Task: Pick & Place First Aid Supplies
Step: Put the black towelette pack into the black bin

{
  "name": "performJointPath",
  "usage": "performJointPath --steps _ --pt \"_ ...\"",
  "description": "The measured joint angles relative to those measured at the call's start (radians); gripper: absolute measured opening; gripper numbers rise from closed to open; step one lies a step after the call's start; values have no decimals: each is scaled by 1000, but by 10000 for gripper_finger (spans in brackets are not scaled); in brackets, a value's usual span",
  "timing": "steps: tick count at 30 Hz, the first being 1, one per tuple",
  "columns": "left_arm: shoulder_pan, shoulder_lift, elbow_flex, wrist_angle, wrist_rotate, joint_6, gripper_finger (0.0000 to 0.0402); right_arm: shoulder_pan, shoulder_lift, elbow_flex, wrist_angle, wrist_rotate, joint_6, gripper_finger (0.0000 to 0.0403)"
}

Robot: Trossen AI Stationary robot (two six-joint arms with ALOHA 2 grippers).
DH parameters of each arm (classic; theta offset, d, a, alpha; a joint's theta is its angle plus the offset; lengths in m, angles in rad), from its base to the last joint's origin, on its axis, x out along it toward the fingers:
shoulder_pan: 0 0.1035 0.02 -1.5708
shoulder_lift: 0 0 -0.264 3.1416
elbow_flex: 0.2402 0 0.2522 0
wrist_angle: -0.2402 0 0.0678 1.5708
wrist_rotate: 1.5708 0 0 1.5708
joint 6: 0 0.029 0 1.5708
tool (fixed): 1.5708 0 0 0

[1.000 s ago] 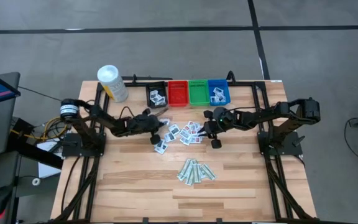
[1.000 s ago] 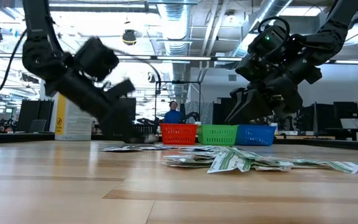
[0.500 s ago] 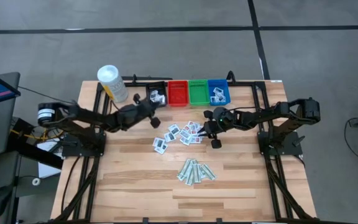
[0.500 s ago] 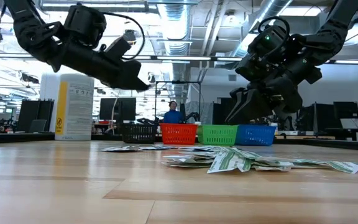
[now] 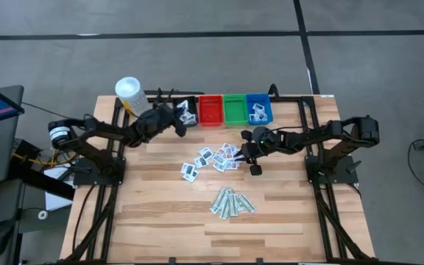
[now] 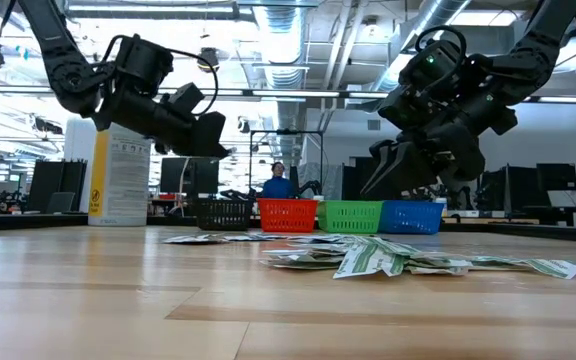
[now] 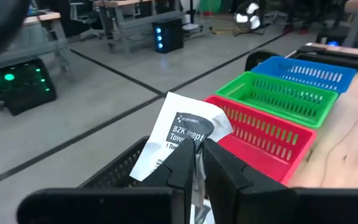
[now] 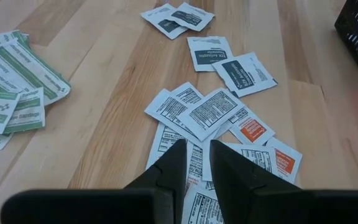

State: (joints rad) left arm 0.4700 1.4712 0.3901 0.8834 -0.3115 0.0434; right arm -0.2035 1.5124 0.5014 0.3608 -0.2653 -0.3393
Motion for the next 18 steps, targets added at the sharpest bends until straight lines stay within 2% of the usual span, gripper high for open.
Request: performJointPath --steps 4,11,18 --pt "13 56 0 58 32 0 35 0 0 0 1 0 0 65" --pt "13 139 1 147 32 2 37 0 0 0 1 0 0 65" --pt "13 145 1 158 30 4 69 0 0 0 1 0 0 65"
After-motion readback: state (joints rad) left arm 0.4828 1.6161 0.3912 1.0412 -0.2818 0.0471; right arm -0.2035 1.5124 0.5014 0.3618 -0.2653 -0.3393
